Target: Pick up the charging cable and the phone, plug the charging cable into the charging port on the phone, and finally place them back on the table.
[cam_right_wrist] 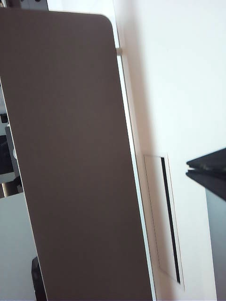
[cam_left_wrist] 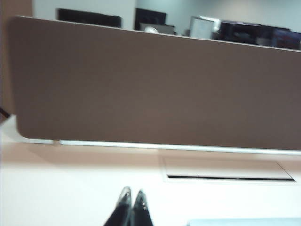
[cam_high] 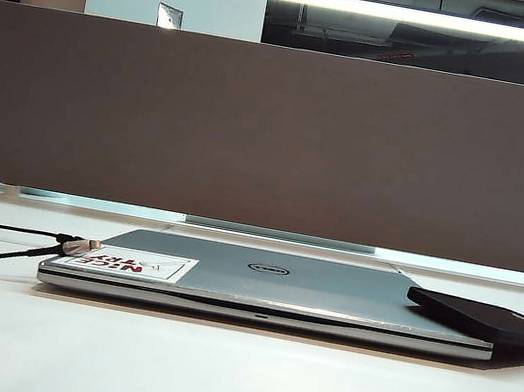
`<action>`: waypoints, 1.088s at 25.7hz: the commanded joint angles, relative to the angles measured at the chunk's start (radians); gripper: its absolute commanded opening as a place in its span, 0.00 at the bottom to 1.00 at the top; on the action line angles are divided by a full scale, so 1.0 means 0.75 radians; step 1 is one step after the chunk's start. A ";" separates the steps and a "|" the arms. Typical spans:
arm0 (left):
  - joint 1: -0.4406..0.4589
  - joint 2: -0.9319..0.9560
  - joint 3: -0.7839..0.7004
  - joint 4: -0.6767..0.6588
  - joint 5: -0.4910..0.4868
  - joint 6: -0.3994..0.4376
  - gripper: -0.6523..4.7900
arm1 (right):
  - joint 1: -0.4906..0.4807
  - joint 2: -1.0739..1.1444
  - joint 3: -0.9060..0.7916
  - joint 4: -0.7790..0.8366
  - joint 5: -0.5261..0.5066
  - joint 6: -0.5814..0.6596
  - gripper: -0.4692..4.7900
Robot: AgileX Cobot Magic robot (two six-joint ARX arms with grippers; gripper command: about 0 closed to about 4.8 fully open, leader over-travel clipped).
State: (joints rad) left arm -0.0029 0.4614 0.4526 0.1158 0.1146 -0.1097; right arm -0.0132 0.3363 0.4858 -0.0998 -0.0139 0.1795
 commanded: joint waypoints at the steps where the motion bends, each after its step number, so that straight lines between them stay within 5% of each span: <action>1: -0.095 0.090 0.066 0.017 0.003 -0.004 0.11 | 0.001 0.065 0.066 0.027 -0.094 0.006 0.07; 10: -0.373 0.357 0.223 -0.125 0.003 0.075 0.11 | 0.156 0.223 0.264 -0.058 -0.180 -0.047 0.07; 17: -0.386 0.487 0.266 -0.167 0.003 0.267 0.11 | 0.448 0.241 0.326 -0.215 -0.113 -0.078 0.07; 28: -0.386 0.618 0.265 -0.199 0.003 0.396 0.11 | 0.828 0.242 0.326 -0.395 -0.093 -0.291 0.07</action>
State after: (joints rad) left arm -0.2935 0.9161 0.6472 -0.0292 0.1162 0.1680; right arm 0.5999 0.5205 0.7246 -0.3996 -0.0978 -0.0296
